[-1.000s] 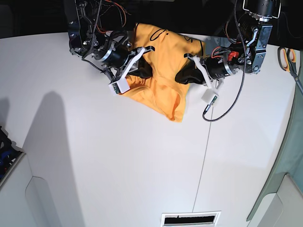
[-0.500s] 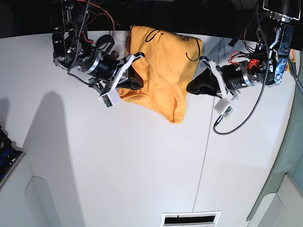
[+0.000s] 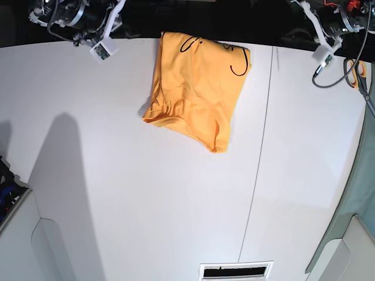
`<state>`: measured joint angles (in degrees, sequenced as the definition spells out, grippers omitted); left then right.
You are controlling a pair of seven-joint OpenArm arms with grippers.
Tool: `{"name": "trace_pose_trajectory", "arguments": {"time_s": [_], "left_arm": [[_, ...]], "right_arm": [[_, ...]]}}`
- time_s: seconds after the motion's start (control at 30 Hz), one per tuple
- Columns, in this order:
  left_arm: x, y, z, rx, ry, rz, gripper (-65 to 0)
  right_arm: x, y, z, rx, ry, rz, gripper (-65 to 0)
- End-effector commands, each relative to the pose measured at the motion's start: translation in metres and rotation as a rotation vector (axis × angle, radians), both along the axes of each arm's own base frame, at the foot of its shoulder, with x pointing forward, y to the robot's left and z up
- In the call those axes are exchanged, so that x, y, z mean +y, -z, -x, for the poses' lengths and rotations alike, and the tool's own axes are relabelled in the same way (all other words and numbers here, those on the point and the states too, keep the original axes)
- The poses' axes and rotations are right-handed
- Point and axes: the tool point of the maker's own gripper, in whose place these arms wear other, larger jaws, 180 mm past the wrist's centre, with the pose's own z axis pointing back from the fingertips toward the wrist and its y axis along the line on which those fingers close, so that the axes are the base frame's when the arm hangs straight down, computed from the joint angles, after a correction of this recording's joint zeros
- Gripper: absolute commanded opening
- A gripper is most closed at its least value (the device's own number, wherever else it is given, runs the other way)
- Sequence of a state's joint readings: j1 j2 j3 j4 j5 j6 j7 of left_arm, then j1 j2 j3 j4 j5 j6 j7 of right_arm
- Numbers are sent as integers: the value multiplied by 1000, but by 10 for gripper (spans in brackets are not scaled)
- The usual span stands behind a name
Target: Layout the t-shirt on the table in an organized manner, then fold the t-shirt properly
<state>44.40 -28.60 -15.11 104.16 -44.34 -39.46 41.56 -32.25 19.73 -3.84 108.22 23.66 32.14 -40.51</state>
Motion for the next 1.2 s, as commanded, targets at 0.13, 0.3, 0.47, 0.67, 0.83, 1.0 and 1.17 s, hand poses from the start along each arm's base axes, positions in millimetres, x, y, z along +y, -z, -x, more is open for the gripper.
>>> {"name": "trace_pose_trajectory", "arguments": {"time_s": [0.13, 0.3, 0.47, 0.67, 0.83, 1.0, 1.17], "left_arm": [[-1, 15, 57, 125, 13, -42, -618], [11, 42, 117, 318, 37, -107, -618], [19, 80, 178, 527, 110, -216, -618], [39, 135, 208, 735, 191, -425, -638], [27, 172, 178, 787, 222, -429, -650], [-3, 193, 150, 767, 294, -406, -650], [-29, 197, 143, 733, 358, -375, -650]], "right_arm": [[-13, 10, 55, 123, -26, 19, -650], [-38, 45, 121, 342, 2, 79, -650], [-72, 86, 172, 547, 60, 158, -650], [-104, 124, 200, 746, 117, 280, -650], [-110, 143, 204, 871, 107, 358, -650], [-90, 156, 183, 862, 98, 344, -650], [-57, 162, 166, 804, 94, 283, -650]]}}
